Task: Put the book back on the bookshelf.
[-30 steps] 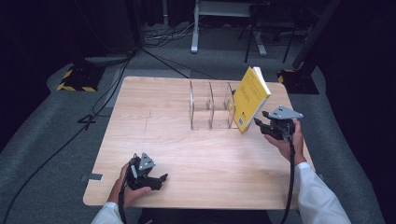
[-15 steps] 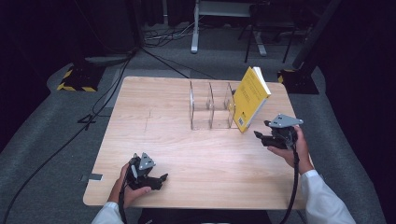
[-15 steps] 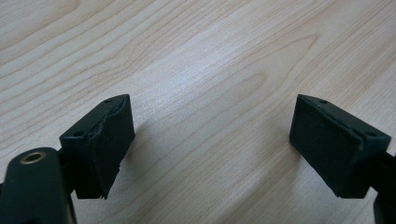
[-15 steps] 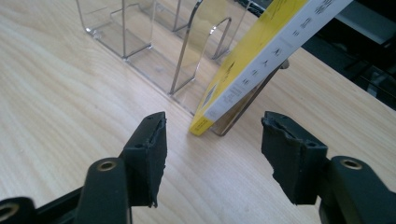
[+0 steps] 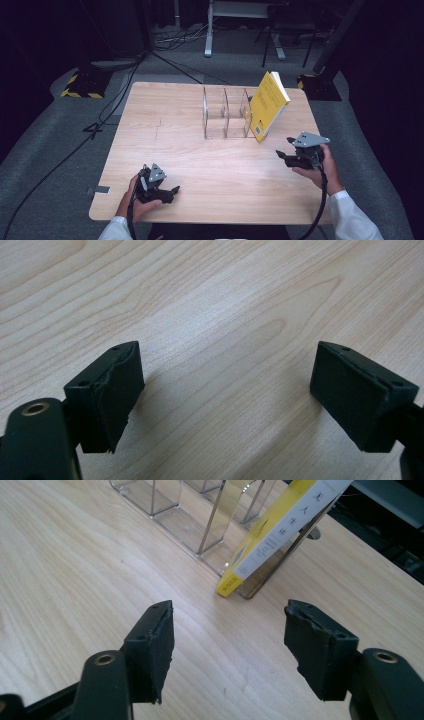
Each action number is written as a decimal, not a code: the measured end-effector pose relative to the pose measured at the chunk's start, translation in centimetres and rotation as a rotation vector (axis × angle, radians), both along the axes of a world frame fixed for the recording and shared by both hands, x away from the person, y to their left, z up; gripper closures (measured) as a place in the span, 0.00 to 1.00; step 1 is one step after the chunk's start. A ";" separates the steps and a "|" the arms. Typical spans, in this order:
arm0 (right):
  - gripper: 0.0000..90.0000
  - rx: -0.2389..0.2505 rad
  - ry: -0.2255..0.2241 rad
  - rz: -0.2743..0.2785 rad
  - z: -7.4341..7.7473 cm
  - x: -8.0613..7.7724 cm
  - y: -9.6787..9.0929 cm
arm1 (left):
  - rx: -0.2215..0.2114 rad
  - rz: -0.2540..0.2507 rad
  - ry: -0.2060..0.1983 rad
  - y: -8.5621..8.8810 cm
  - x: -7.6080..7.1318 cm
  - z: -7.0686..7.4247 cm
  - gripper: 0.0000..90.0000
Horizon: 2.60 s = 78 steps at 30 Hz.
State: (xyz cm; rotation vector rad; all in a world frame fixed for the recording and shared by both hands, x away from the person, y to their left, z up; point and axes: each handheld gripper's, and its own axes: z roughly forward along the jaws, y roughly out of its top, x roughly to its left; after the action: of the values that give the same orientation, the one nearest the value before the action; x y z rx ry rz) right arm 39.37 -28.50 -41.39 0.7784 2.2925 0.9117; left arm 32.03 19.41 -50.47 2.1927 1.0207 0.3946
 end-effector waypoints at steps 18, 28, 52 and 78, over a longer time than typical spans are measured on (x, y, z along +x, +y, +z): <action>0.33 -0.011 0.024 0.021 -2.7 -2.3 -1.7 | 0.000 0.000 0.000 0.0 0.0 0.0 0.16; 0.32 -0.007 0.034 0.026 -4.6 -3.7 -2.8 | 0.000 0.000 0.000 0.0 0.0 0.0 0.16; 0.29 0.165 0.093 -0.127 -8.6 -6.4 -9.0 | -0.001 0.001 0.000 0.0 0.0 0.0 0.16; 0.26 0.190 0.195 -0.202 -9.0 -6.4 -10.7 | 0.005 -0.001 0.001 -0.1 0.2 0.0 0.16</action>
State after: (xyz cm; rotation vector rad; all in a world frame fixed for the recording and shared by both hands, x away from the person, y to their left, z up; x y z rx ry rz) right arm 33.01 -39.22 -50.43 1.2054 2.2595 1.0075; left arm 32.25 19.31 -50.43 2.1981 1.0200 0.3968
